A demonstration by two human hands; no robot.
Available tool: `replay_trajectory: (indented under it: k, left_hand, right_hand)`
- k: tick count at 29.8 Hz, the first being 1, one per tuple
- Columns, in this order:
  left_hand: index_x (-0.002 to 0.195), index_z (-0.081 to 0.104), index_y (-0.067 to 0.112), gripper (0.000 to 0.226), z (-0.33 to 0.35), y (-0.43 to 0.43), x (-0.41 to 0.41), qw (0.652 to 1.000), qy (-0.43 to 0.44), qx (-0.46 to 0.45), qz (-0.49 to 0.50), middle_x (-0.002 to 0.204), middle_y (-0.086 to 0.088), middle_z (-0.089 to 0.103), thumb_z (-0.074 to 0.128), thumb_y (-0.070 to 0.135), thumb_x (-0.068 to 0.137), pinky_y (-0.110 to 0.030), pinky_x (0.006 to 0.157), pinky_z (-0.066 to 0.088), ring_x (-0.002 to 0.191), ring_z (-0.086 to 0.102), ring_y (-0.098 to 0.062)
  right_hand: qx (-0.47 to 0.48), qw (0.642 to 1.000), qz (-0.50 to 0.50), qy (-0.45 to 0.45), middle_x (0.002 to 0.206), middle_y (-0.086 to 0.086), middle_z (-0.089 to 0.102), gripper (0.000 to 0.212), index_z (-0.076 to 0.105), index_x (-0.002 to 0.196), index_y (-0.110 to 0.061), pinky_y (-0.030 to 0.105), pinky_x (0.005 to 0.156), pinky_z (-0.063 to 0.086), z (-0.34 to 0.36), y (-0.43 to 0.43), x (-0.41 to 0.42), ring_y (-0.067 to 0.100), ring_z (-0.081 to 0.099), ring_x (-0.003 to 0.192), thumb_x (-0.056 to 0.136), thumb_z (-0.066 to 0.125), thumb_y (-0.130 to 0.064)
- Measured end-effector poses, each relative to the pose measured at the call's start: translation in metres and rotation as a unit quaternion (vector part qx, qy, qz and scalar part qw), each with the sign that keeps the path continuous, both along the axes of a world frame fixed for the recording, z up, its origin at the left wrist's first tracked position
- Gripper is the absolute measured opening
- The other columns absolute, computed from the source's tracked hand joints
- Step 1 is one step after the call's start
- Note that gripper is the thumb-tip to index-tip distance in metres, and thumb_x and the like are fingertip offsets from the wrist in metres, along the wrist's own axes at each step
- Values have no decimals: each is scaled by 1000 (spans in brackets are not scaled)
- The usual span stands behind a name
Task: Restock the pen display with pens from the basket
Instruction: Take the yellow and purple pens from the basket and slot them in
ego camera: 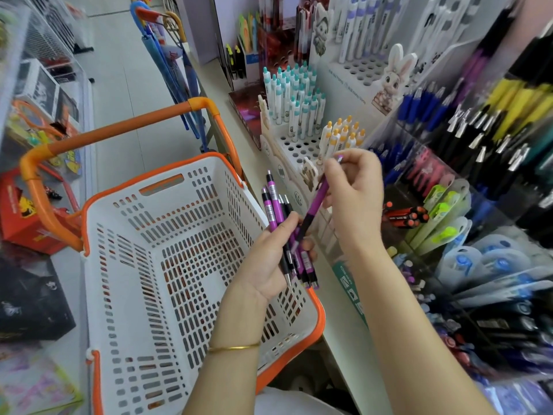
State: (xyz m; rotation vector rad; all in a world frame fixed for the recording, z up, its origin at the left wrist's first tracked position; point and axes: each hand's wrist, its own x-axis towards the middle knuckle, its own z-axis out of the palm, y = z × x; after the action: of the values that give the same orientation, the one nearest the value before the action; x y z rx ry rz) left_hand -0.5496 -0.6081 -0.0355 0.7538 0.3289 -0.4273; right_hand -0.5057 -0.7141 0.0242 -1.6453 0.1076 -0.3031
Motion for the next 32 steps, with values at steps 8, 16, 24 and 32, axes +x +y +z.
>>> replay_trajectory:
  k: [8,16,24,32]
  left_hand:
    - [112,58,1,19,-3,-2,5,986,76,-55,135,106,-14,73,53,11,97,-33,77,59,88,72,-23]
    - [123,59,3,29,-4,1,8,986,48,-60,148,111,-13,72,51,12,97,-40,77,58,99,71,-26]
    - [121,60,9,27,-1,3,3,990,14,27,139,92,-9,72,57,9,95,-36,66,59,81,73,-21]
    - [92,58,5,8,2,-9,-2,994,-64,89,1,70,-8,55,55,-2,90,-29,57,51,58,56,-17]
  right_hand:
    - [10,992,-106,-63,80,-5,51,25,44,83,-22,36,65,56,-9,-1,-19,20,63,74,89,63,-7]
    - [-319,945,79,-9,78,-14,54,9,59,93,-25,26,71,46,-35,6,-38,6,51,77,88,63,-18]
    - [-323,940,105,11,84,-6,58,8,65,92,-19,24,71,45,-25,1,-17,9,55,80,90,58,-23]
    - [-332,925,184,34,79,-7,58,26,70,106,-17,29,72,47,-3,21,20,9,52,80,87,64,-34]
